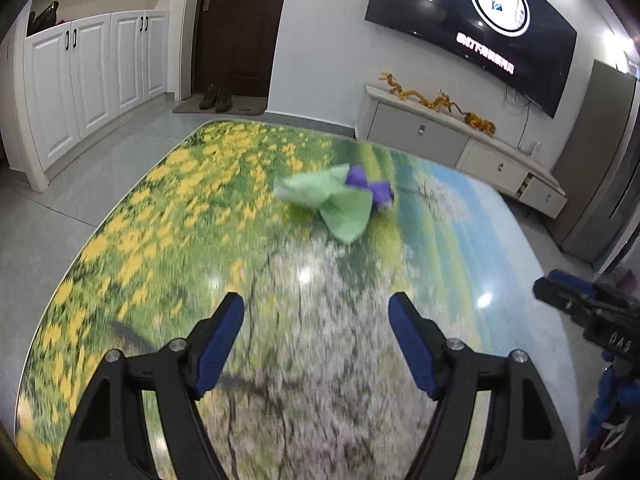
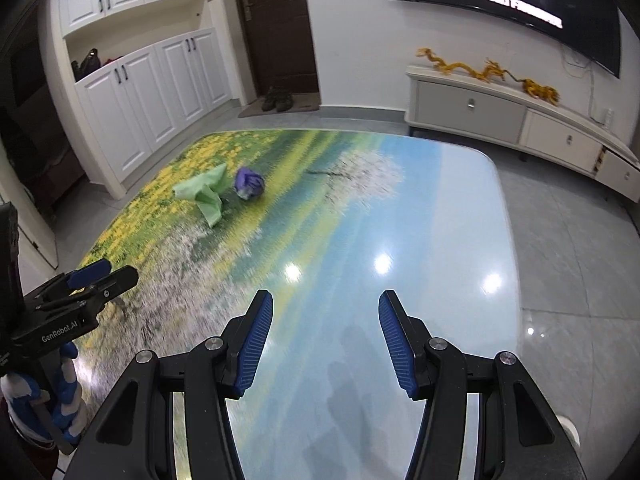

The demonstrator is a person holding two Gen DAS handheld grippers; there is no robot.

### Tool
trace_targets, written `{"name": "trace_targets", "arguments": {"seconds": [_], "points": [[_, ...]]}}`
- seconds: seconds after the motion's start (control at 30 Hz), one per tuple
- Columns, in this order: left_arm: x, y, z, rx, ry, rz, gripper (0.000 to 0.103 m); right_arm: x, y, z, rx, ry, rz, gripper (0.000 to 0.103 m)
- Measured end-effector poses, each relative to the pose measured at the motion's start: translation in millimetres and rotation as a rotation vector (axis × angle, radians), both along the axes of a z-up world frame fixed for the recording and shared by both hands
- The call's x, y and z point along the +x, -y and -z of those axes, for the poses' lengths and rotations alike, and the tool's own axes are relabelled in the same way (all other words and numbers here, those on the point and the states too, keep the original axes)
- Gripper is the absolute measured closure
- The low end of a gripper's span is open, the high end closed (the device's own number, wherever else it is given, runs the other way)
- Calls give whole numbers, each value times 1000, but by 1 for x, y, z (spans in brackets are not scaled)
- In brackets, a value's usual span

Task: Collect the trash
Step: 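Move both open tools back to the green paper and purple wrapper, then grasp the green paper with the left tool while the right tool grasps the purple wrapper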

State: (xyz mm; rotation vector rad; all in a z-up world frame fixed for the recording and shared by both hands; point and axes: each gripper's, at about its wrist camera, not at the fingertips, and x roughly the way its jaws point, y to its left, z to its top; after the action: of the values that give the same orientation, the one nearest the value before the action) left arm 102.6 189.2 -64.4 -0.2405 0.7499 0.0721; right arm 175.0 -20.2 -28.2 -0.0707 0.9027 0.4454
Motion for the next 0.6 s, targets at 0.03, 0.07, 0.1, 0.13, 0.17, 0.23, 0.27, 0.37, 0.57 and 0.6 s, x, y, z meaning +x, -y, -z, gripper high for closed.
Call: {"name": "trace_targets", "arguments": {"seconds": [0.03,0.07,0.1,0.13,0.17,0.23,0.27,0.37,0.57,0.6], "points": [[8,-4,-3,-8,6,-4,29,5,-4,-1,7,4,-10,49],[15,-8,-5,-15,11,-6,29,10,-8,-2,13,8,-19,49],[26,-12,-9,-28,17,-8,29,16,-12,-2,18,13,-28,49],[34,-15,-11,-35,20,-7,29,22,-17,-2,23,20,-36,49],[42,-18,-12,-37,22,-7,27,27,-20,-2,26,23,-41,49],[64,-22,-14,-42,19,-6,26,40,-27,0,43,23,-52,49],[74,-23,-13,-47,11,0,26,45,-31,1,51,22,-56,49],[105,-21,-7,-42,-18,23,26,62,-39,4,74,14,-74,49],[143,-21,18,-4,-94,40,26,93,-62,14,105,-5,-116,49],[144,-24,21,-8,-101,34,26,98,-67,16,111,-10,-125,49]]}}
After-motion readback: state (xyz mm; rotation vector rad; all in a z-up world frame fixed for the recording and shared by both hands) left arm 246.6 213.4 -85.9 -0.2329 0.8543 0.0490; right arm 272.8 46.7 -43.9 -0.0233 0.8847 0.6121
